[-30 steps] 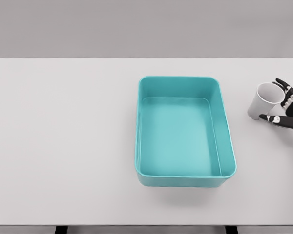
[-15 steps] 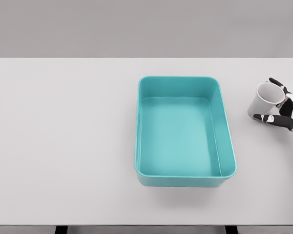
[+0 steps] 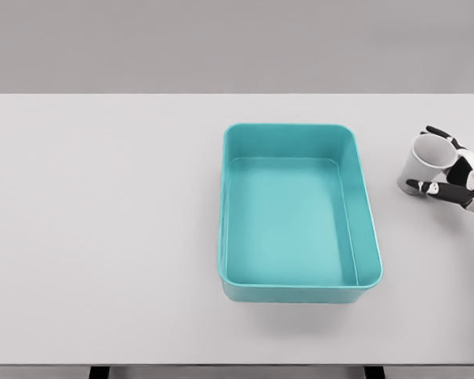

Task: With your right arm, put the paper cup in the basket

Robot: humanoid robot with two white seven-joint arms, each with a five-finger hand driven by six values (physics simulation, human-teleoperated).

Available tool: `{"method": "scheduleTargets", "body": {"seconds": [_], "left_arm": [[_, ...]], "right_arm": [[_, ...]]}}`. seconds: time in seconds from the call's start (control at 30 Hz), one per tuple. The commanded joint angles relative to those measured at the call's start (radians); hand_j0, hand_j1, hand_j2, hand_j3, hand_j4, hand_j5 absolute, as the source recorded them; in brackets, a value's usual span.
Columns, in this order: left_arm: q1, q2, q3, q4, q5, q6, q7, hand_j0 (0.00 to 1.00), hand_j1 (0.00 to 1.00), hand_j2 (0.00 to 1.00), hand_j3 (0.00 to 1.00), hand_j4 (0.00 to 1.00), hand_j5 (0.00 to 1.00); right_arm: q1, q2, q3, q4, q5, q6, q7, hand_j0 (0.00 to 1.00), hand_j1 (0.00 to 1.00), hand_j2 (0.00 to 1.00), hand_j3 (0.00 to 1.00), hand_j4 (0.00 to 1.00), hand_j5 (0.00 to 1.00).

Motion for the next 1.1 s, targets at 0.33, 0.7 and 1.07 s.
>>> {"method": "scheduleTargets", "body": {"seconds": [0.33, 0.7, 1.07], "left_arm": [[0.000, 0.000, -0.001, 0.001, 0.000, -0.001, -0.001, 1.00, 1.00, 1.00, 1.00, 1.00, 1.00], [0.000, 0.000, -0.001, 0.000, 0.000, -0.001, 0.001, 1.00, 1.00, 1.00, 1.00, 1.00, 1.00], [0.000, 0.000, 0.001, 0.000, 0.000, -0.001, -0.001, 1.00, 1.00, 1.00, 1.00, 1.00, 1.00]], "right_arm": [[0.003, -0.014, 0.007, -0.022, 0.012, -0.012, 0.002, 0.53, 0.53, 0.53, 0.53, 0.53, 0.53], [0.025, -0.019, -0.003, -0.169, 0.012, -0.041, 0.002, 0.49, 0.49, 0.49, 0.49, 0.49, 0.49], [0.089, -0.029, -0.029, -0.384, 0.015, -0.075, 0.002, 0.46, 0.46, 0.46, 0.46, 0.46, 0.46]]}}
